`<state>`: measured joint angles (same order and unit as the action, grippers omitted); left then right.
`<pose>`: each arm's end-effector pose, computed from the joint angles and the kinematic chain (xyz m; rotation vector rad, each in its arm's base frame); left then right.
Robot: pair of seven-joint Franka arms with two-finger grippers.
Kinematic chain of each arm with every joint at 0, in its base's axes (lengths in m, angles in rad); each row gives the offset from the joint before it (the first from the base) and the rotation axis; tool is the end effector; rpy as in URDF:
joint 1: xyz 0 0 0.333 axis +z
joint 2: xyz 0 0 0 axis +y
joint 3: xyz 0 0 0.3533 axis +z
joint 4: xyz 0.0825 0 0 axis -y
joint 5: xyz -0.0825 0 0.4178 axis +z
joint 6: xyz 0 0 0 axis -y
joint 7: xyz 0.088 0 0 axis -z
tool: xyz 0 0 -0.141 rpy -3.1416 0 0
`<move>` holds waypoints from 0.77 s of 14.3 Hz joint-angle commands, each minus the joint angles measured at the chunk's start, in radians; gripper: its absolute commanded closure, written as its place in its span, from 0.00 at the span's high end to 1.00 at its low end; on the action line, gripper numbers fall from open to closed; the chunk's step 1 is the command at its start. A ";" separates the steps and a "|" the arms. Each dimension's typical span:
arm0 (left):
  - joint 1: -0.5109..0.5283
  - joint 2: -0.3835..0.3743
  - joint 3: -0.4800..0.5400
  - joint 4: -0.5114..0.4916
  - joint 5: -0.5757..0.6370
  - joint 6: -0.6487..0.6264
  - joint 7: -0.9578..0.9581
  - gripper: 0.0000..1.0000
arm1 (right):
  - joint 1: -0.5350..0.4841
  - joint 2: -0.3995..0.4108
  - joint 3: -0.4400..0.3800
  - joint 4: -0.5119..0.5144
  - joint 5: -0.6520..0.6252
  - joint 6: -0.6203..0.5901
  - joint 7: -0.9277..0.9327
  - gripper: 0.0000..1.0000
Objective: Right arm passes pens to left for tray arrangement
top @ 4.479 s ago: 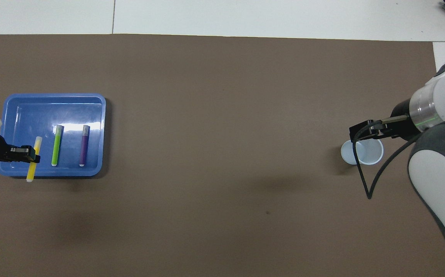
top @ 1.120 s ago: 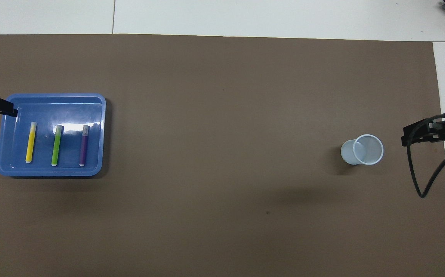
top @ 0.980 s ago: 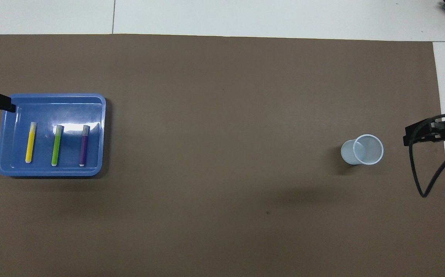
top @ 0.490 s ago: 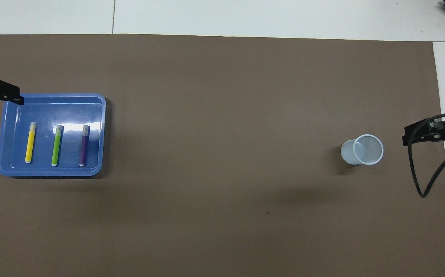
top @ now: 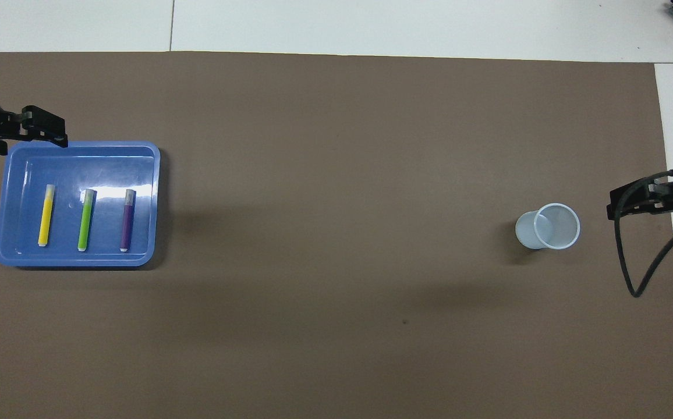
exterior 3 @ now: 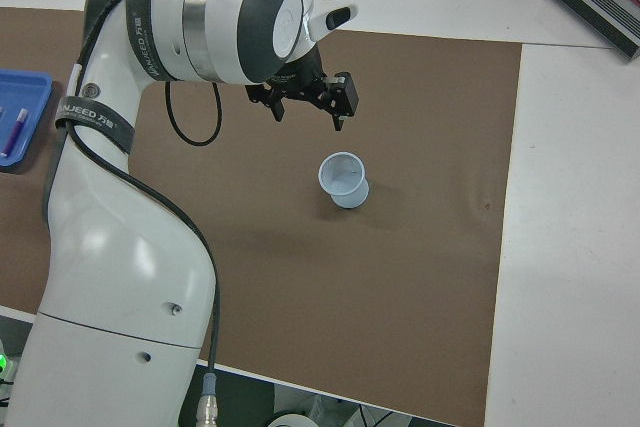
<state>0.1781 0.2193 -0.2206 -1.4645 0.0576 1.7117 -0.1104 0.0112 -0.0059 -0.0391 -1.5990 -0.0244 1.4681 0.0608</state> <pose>0.6728 -0.0070 0.5593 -3.1323 -0.1044 -0.0530 0.5694 -0.0196 0.6091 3.1062 -0.1394 -0.1939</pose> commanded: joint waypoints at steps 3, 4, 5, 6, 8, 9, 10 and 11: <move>-0.121 -0.066 0.120 0.000 -0.002 -0.050 -0.014 1.00 | -0.005 0.009 0.005 0.016 0.004 0.001 0.024 1.00; -0.159 -0.077 0.166 -0.002 -0.018 -0.059 -0.014 1.00 | -0.005 0.009 0.007 0.016 0.004 0.001 0.024 1.00; -0.189 -0.081 0.200 -0.002 -0.031 -0.066 -0.012 1.00 | -0.005 0.009 0.007 0.016 0.004 0.001 0.024 1.00; -0.218 -0.095 0.233 -0.005 -0.035 -0.069 -0.012 1.00 | -0.004 0.009 0.007 0.016 0.004 0.001 0.024 1.00; -0.284 -0.101 0.308 -0.008 -0.033 -0.073 -0.008 1.00 | -0.005 0.009 0.007 0.016 0.004 0.001 0.022 1.00; -0.307 -0.106 0.337 -0.008 -0.033 -0.076 -0.006 1.00 | -0.005 0.009 0.007 0.016 0.004 0.001 0.022 1.00; -0.324 -0.110 0.355 -0.010 -0.033 -0.081 -0.003 1.00 | -0.005 0.009 0.007 0.016 0.004 0.001 0.022 1.00; -0.333 -0.113 0.366 -0.014 -0.033 -0.080 0.000 1.00 | -0.004 0.009 0.007 0.016 0.004 0.001 0.022 1.00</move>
<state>-0.1137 0.1284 0.0999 -1.4642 0.0366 1.6505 -0.1168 0.0113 -0.0059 -0.0381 -1.5984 -0.0244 1.4681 0.0684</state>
